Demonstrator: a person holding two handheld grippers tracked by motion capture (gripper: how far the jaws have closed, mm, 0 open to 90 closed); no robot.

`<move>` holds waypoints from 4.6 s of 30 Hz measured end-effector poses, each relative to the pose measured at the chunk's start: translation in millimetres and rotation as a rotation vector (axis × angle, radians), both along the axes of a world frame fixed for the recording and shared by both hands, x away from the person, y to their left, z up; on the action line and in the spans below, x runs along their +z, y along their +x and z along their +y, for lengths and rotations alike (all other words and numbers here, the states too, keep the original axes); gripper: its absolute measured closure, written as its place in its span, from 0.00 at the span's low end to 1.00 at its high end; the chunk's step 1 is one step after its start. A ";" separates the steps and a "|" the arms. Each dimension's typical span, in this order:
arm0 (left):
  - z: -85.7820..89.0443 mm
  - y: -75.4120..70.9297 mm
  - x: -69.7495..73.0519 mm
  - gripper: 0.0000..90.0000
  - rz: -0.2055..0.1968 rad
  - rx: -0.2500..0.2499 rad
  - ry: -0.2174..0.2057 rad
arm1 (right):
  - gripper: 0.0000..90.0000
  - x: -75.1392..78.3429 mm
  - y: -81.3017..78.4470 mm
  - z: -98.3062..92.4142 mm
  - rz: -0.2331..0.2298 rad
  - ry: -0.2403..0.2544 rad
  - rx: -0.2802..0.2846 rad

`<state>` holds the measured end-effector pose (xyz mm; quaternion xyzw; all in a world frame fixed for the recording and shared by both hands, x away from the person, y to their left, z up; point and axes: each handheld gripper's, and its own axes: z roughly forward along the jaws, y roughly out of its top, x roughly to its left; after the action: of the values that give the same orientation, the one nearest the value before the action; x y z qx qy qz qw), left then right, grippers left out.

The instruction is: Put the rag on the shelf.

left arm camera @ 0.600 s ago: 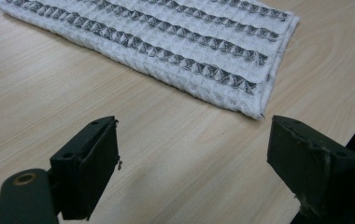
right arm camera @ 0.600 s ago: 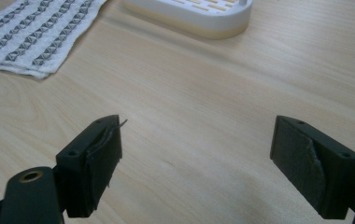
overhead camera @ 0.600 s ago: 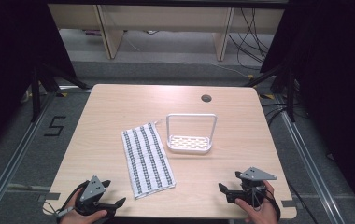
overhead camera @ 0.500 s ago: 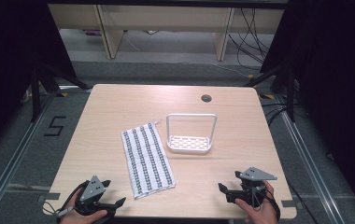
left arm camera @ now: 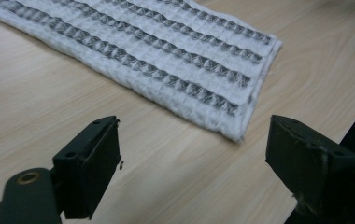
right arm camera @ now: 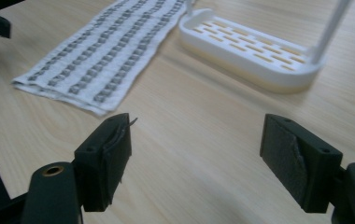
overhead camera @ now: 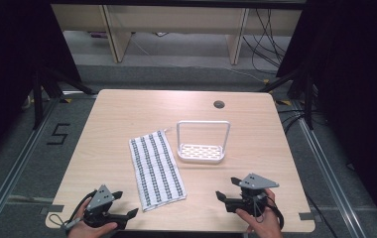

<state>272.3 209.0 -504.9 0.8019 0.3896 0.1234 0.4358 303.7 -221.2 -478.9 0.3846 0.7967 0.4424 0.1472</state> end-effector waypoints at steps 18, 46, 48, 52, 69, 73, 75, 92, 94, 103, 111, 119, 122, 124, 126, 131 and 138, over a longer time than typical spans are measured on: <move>-35.2 3.6 2.5 0.35 0.010 -0.126 0.088 | 0.43 -7.4 19.1 87.5 0.017 -0.118 0.256; -46.0 20.0 -4.1 0.54 0.035 -0.167 0.210 | 0.51 -30.6 38.1 124.4 0.082 -0.210 0.295; -46.2 20.1 -5.0 0.55 0.034 -0.162 0.221 | 0.51 -32.1 38.7 125.2 0.075 -0.214 0.296; -45.3 20.5 -4.8 0.63 0.029 -0.169 0.236 | 0.56 -32.2 40.1 125.9 0.077 -0.231 0.312; -48.0 21.9 -1.8 0.95 -0.005 -0.177 0.238 | 0.93 -29.3 38.6 128.7 0.113 -0.181 0.308; -46.8 19.9 4.5 0.95 -0.011 -0.178 0.215 | 0.94 -23.6 38.3 126.9 0.091 -0.149 0.309; -47.0 17.9 8.7 0.95 -0.013 -0.174 0.185 | 0.95 -16.7 36.6 125.5 0.089 -0.144 0.322; -22.6 24.0 92.7 0.96 -0.071 -0.158 0.009 | 0.96 68.0 38.4 125.5 -0.036 -0.011 0.379; -22.0 24.5 99.0 0.96 -0.083 -0.160 -0.001 | 0.96 74.2 39.5 124.9 -0.039 -0.003 0.373; -16.7 24.0 156.2 0.96 -0.129 -0.202 -0.082 | 0.96 124.2 39.2 122.2 -0.091 0.085 0.393; -19.7 25.1 187.6 0.96 -0.134 -0.243 -0.106 | 0.96 142.6 35.2 116.8 -0.123 0.091 0.405; -34.5 29.7 200.0 0.96 -0.128 -0.286 -0.121 | 0.96 160.9 24.7 95.2 -0.132 0.115 0.370; -40.5 33.7 202.7 0.96 -0.127 -0.301 -0.131 | 0.96 166.4 22.7 86.6 -0.156 0.099 0.355; -47.1 38.7 204.1 0.96 -0.125 -0.310 -0.127 | 0.96 167.0 21.5 85.2 -0.142 0.102 0.345; -52.2 42.3 206.3 0.96 -0.129 -0.311 -0.116 | 0.96 168.0 22.4 81.0 -0.150 0.101 0.342; -61.6 54.6 212.2 0.96 -0.140 -0.314 -0.130 | 0.96 171.1 26.1 69.2 -0.170 0.111 0.306; -78.9 75.9 216.5 0.96 -0.153 -0.304 -0.126 | 0.96 179.3 35.2 53.4 -0.197 0.110 0.252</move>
<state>348.3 130.1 -288.4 0.8111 0.2366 0.0920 0.5270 338.9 -167.8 -299.6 0.2439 0.7948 0.5360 0.1467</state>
